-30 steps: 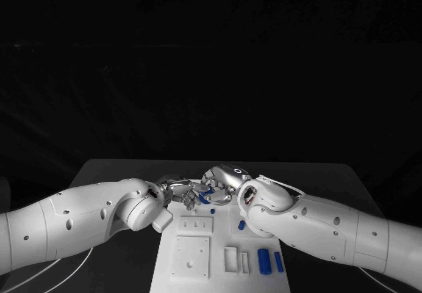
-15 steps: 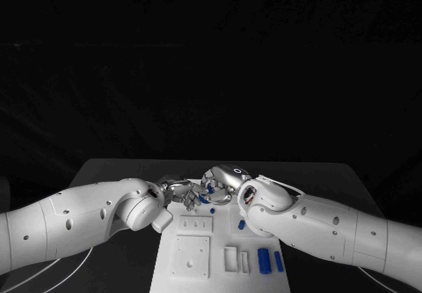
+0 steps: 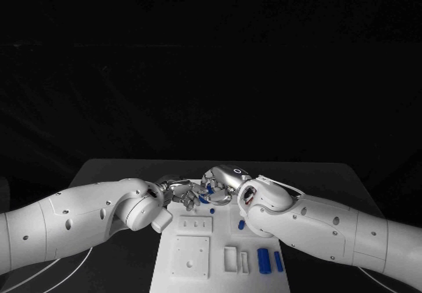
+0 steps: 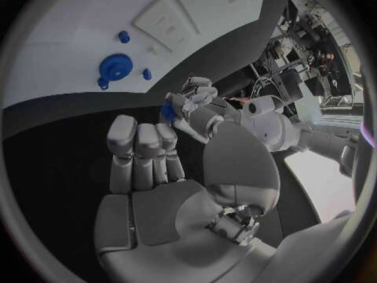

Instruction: Assemble the parts on the task board

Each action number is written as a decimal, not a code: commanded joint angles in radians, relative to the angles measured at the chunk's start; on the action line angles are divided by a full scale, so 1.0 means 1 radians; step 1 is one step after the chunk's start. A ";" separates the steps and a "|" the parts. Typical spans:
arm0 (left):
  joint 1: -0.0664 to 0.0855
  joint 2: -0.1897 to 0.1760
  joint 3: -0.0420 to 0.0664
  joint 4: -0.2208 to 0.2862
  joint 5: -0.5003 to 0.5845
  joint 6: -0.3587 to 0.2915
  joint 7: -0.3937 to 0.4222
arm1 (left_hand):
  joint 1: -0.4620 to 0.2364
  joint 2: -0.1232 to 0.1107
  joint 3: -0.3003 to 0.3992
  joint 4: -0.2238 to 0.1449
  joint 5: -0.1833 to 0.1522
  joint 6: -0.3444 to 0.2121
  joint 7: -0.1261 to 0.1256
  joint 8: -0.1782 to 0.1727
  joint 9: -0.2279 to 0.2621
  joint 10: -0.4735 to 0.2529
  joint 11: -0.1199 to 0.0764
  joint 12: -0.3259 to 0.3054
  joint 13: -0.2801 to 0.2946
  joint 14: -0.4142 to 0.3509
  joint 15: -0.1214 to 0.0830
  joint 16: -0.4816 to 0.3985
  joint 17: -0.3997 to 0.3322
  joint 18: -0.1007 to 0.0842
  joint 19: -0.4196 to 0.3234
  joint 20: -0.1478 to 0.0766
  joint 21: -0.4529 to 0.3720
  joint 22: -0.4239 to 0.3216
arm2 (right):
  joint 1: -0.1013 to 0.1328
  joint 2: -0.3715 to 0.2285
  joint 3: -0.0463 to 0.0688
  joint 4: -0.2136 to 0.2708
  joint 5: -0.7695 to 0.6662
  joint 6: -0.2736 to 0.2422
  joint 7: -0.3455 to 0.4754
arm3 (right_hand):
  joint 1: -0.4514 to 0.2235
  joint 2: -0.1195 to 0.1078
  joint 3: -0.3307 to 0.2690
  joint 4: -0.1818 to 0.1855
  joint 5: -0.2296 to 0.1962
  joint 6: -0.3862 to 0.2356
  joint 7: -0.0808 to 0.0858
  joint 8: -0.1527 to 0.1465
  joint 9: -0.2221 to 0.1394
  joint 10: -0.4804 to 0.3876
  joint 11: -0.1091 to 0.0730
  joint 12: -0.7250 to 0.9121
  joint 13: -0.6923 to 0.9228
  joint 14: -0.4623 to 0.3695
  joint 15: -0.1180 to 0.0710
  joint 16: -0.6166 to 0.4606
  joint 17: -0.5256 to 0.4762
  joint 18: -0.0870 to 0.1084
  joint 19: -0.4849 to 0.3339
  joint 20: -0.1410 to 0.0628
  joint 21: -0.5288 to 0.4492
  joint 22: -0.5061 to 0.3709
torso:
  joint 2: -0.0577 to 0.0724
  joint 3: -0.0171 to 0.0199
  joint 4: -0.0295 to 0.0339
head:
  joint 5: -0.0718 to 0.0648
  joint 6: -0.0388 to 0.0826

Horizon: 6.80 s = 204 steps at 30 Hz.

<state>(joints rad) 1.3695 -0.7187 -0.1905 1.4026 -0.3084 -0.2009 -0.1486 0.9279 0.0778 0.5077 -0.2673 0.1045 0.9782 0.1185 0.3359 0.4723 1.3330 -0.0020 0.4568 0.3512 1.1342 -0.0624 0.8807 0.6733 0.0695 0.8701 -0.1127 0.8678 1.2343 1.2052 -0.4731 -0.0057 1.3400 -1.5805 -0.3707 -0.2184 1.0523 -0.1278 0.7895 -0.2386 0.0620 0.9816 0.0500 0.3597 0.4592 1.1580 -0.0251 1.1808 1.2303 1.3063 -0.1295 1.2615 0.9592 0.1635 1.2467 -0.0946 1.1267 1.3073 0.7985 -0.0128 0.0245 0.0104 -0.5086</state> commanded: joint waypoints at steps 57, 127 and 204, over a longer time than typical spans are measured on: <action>0.002 0.001 0.001 -0.003 -0.026 0.010 -0.017 | -0.078 -0.132 -0.020 0.037 -0.006 0.120 -0.070 -0.003 0.099 0.061 -0.060 0.203 0.109 0.052 -0.097 0.288 -0.034 -0.028 0.006 -0.129 0.142 -0.042 | -0.005 -0.003 -0.002 -0.002 0.000 0.025 0.002 | -0.003 0.010 0.009 -0.004 0.003 0.060 0.033 0.005 0.036 0.012 -0.003 0.008 0.005 0.001 -0.006 -0.006 0.001 0.098 0.003 -0.004 0.000 0.010 | 0.000 -0.0002 0.0007 | -0.006 -0.010; 0.002 0.011 0.000 -0.015 -0.070 0.032 -0.073 | -0.083 -0.160 0.003 0.071 -0.049 0.119 -0.071 -0.032 0.129 0.049 -0.061 0.247 0.106 0.041 -0.101 0.353 -0.105 -0.032 -0.018 -0.140 0.188 -0.086 | -0.009 -0.005 -0.002 0.012 -0.001 0.027 -0.002 | -0.006 0.012 0.013 -0.010 0.008 0.062 0.033 0.004 0.039 0.015 -0.003 0.009 0.008 0.001 -0.006 -0.006 0.002 0.098 0.006 -0.005 -0.001 0.010 | 0.001 0.0004 -0.0002 | -0.005 -0.019; -0.002 0.009 -0.003 -0.026 -0.226 0.030 -0.103 | -0.013 -0.048 0.113 -0.015 0.061 0.156 -0.083 -0.010 0.203 0.071 -0.072 0.273 0.095 0.055 -0.111 0.398 -0.153 -0.038 -0.027 -0.148 0.237 -0.125 | -0.014 -0.073 -0.002 -0.044 0.124 -0.088 0.040 | -0.052 -0.133 -0.080 0.096 0.161 -0.115 0.095 -0.104 0.008 -0.111 0.056 -0.094 -0.063 -0.040 0.050 -0.056 -0.007 0.098 -0.036 -0.001 -0.066 -0.004 | 0.000 0.0006 0.0005 | 0.006 -0.025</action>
<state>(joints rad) 1.3676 -0.7085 -0.1935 1.3763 -0.4552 -0.1798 -0.2450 0.9024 0.0140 0.6208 -0.2783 0.1619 1.0909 0.0526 0.2936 0.6034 1.3994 -0.0749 0.7235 0.4465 1.1833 -0.1613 1.2740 0.5214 0.0459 0.8504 -0.1073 1.1034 1.1105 1.1920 -0.5380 -0.0081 1.2972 -1.4980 -0.4170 -0.2071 1.0020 -0.2542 0.7158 -0.1436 0.2116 0.8989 0.1195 0.2601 0.4684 1.0501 0.0289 1.0907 1.1686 1.2679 -0.0832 1.2096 0.9534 0.1602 1.2141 -0.0983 1.0658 1.3038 0.7986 -0.0125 0.0249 0.0132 -0.5322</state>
